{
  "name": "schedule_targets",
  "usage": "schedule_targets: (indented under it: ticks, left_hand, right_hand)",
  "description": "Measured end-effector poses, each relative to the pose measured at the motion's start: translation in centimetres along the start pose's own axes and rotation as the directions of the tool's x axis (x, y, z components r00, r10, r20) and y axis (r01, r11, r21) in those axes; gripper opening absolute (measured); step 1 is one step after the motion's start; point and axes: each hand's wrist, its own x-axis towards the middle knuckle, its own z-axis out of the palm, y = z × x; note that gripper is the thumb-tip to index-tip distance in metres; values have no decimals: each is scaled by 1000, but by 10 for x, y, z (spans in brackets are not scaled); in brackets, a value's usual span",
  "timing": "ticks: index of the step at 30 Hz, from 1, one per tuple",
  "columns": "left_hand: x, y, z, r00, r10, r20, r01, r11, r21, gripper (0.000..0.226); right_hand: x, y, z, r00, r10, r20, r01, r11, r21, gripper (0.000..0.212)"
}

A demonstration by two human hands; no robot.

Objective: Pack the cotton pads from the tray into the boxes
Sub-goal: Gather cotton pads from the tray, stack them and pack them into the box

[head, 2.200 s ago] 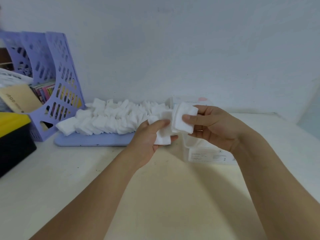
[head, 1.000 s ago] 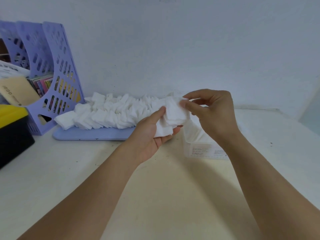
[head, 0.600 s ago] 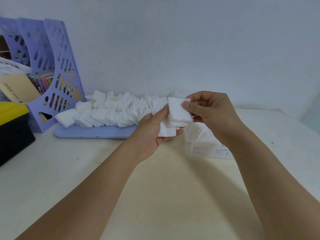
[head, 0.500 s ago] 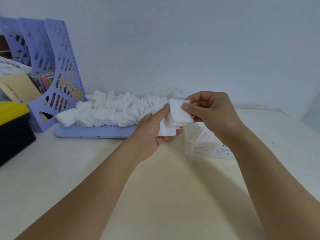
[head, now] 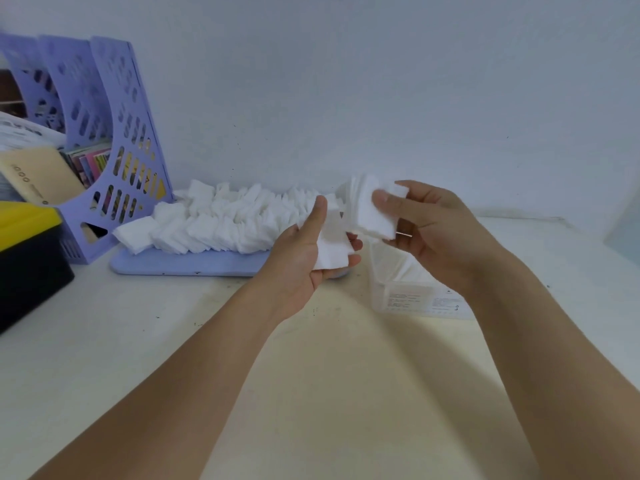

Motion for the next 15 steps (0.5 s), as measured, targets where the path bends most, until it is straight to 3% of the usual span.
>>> schedule_targets:
  ticks: [4, 10, 15]
  left_hand:
    - [3, -1, -2, 998, -31, 51, 34, 998, -55, 74]
    - [8, -9, -1, 998, -29, 50, 35, 991, -126, 82]
    - [11, -9, -3, 998, -10, 67, 22, 983, -183, 82]
  right_hand:
    - [-7, 2, 11, 966, 133, 222, -132, 991, -19, 30]
    - [-2, 15, 21, 999, 25, 42, -21, 994, -104, 28]
    - [-1, 21, 27, 988, -157, -4, 150, 952, -266, 18]
